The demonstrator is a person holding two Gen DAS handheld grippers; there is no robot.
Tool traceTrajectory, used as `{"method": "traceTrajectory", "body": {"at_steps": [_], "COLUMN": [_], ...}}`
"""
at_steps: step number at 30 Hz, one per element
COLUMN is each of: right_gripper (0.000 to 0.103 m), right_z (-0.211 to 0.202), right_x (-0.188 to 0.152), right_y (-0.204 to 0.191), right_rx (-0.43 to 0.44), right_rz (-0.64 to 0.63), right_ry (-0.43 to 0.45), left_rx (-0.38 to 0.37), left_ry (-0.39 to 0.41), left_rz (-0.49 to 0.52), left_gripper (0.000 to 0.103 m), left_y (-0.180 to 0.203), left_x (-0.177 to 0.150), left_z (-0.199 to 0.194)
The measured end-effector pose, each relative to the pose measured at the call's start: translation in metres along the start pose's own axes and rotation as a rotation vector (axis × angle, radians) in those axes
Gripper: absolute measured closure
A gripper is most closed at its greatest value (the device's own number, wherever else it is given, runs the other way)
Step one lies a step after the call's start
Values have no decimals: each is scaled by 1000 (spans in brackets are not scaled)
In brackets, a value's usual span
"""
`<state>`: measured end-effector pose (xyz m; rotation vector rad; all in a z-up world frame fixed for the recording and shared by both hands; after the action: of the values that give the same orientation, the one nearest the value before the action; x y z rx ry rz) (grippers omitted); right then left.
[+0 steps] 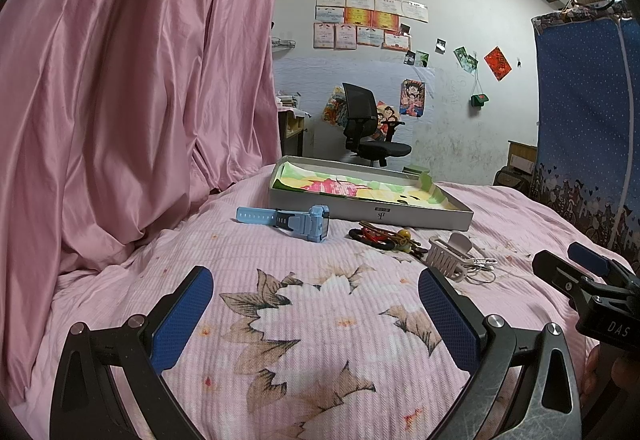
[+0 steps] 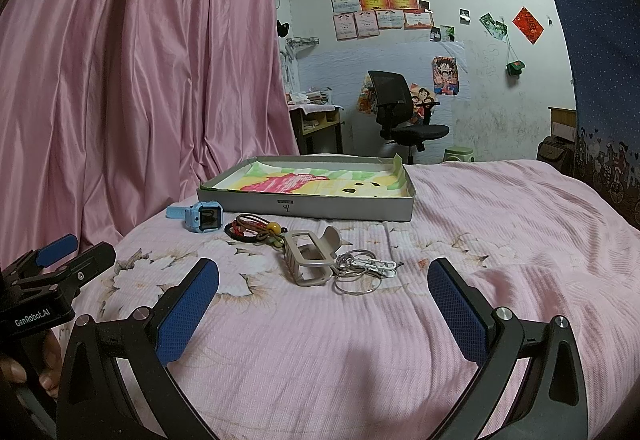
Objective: Organize jewelry
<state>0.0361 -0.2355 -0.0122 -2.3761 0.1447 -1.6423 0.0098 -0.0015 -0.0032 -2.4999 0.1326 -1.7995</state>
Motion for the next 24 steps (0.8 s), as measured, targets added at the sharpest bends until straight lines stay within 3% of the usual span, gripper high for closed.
{"method": "traceTrajectory", "body": {"at_steps": [24], "right_gripper": [1], "right_z": [-1], "right_x": [1], "right_y": [-1], "right_rx": [-16], "right_rz": [-11], "right_ry": [4], "left_rx": [0], "left_ry": [-8], "left_rz": [-3], "left_gripper": [0], "left_y": [-2], "left_x": [1], "left_z": [0]}}
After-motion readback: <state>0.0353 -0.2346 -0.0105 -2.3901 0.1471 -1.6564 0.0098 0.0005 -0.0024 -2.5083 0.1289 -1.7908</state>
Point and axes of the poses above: each gripper's, at about its wrist camera, not at the fingertips, and z roughly the way its jaws point, y to its right, x to its top, the point moved 1 cm from there along z, roughly the way its jaws point, and after that the axes turned 9 degrees about z, right-handed, at the moved point
